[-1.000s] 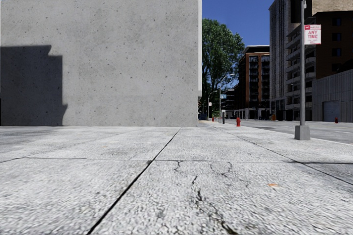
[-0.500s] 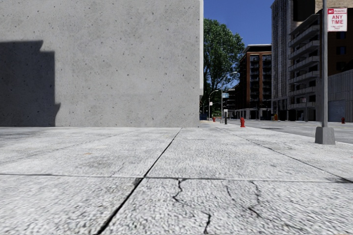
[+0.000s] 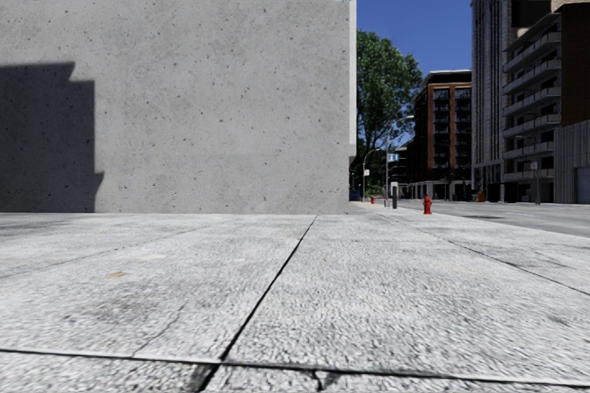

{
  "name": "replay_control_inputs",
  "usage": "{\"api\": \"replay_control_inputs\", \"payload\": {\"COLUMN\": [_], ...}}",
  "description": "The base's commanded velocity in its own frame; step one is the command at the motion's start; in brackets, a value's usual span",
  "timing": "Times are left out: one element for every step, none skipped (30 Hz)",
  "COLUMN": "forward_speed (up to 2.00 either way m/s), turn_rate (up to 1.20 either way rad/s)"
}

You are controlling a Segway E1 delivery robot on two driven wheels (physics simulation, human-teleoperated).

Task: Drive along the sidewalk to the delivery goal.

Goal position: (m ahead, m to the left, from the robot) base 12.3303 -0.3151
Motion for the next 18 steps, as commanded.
{"api": "replay_control_inputs", "payload": {"forward_speed": [2.00,2.00,2.00,2.00,2.00,2.00,2.00,2.00,2.00,2.00,2.00,2.00,2.00,2.00,2.00,2.00,2.00,2.00], "turn_rate": [0.03,0.15,0.22,0.24,0.24,0.24,0.16,0.07,0.07,0.00,0.00,0.00,0.00,0.00,0.00,0.00,0.00,0.00]}}
